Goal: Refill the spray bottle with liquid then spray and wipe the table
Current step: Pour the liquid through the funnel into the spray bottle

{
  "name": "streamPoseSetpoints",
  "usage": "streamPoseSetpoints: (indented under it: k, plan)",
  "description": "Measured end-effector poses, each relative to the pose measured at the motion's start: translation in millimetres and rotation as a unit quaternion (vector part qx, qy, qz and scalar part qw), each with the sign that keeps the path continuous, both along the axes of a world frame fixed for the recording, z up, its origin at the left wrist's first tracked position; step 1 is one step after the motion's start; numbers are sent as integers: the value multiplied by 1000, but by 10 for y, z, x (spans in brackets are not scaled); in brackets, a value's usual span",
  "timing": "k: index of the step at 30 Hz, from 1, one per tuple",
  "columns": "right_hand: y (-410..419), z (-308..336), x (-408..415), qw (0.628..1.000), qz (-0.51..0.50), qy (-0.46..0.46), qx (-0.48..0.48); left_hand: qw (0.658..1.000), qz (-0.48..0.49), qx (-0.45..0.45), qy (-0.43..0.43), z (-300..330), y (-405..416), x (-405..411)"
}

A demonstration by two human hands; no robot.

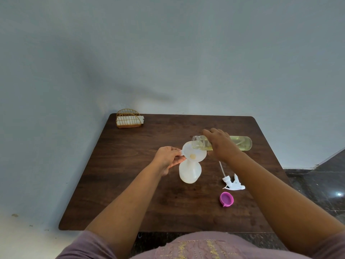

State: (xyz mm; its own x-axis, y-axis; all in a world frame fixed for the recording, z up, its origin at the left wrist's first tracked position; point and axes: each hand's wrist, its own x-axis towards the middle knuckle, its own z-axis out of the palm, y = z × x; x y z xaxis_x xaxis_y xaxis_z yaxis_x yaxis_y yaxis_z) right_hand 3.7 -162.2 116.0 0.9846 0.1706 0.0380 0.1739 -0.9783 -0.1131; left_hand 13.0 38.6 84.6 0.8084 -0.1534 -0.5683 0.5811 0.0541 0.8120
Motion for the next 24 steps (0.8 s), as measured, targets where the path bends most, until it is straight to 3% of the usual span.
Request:
streamPoseSetpoints:
  k: [24]
  plan:
    - [-5,4,-13,1000,2,-5,2,1000,-1,7,-2,2,6,-6]
